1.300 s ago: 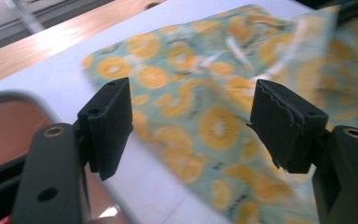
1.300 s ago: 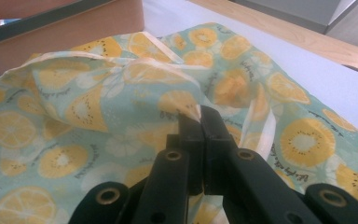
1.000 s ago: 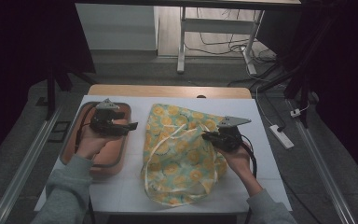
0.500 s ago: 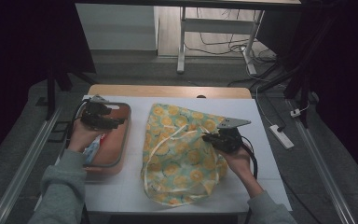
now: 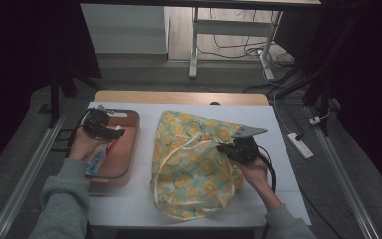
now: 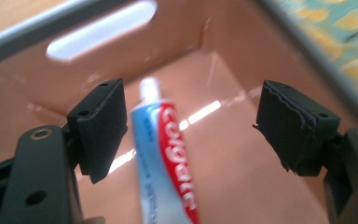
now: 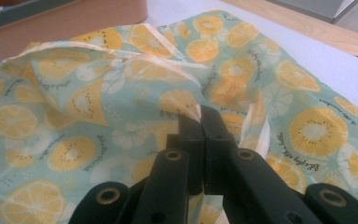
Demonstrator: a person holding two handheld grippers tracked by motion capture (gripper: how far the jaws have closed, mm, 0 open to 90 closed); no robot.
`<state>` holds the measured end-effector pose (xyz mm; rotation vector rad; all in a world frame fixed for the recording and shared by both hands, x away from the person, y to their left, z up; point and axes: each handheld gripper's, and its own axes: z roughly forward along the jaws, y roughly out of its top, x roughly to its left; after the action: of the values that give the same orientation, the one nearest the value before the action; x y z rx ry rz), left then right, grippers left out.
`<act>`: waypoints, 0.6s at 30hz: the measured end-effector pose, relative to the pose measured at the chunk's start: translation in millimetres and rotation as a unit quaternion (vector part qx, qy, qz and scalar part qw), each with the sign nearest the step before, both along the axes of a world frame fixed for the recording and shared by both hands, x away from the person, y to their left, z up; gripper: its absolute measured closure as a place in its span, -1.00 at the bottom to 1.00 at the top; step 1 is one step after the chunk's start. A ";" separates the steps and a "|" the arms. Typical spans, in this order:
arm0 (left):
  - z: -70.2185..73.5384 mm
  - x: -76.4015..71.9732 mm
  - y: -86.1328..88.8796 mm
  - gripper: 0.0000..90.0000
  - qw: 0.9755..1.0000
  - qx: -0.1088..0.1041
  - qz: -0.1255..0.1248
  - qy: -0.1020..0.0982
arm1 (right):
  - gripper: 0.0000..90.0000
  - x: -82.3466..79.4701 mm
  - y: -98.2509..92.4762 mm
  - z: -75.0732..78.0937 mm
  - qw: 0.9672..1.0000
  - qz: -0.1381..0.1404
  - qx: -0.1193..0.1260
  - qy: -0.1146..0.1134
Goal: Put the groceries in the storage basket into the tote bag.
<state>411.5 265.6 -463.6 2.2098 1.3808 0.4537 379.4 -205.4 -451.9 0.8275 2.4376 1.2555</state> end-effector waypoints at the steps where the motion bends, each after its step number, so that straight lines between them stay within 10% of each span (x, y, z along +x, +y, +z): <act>1: -2.2 1.0 1.7 -0.45 1.000 0.000 0.002 0.006 | 0.97 -0.1 0.4 -0.3 1.000 0.000 -0.001 0.001; 9: -17.6 7.4 8.0 -0.45 0.998 0.018 0.027 0.052 | 0.97 0.9 1.1 -4.4 1.000 0.000 -0.006 0.005; 18: -37.0 8.6 0.7 -0.42 0.991 0.073 0.051 0.105 | 0.97 0.0 0.7 -5.2 1.000 0.000 -0.008 0.006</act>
<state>420.1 266.3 -500.6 2.3685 1.6213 0.3766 379.4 -204.6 -457.1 0.8341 2.4530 1.2330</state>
